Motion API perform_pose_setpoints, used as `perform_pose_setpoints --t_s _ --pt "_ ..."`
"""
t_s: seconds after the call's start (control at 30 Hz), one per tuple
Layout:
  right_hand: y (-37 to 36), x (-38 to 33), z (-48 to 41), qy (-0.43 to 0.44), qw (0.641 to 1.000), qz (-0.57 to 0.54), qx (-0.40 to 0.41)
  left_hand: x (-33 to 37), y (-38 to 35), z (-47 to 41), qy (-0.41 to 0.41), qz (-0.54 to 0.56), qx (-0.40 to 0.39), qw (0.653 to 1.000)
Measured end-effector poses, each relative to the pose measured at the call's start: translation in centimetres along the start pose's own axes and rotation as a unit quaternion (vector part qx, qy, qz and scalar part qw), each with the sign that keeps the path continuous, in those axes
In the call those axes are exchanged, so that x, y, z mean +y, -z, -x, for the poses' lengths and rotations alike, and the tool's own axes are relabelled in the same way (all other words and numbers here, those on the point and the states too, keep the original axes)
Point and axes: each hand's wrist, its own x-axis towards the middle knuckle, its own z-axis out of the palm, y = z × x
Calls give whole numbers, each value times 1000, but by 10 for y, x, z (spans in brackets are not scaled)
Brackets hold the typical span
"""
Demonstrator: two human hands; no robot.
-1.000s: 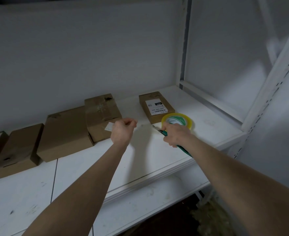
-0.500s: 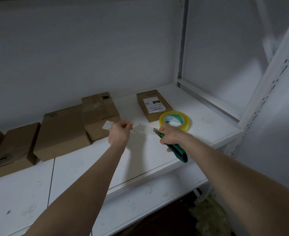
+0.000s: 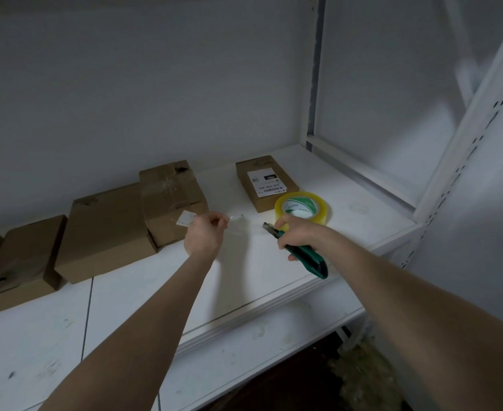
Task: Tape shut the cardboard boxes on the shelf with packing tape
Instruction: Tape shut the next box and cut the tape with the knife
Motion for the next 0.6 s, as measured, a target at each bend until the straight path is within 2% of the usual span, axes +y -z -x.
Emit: perform_pose_setpoints --t_s 0.17,0.43,0.6 --pt "1 -1 2 3 1000 -28 -9 -15 -2 6 36 46 -11 998" --pt "2 -1 6 2 995 94 -27 2 0 0 38 86 2 996" --pt "2 1 7 21 999 36 -4 15 10 -11 7 35 -6 999"
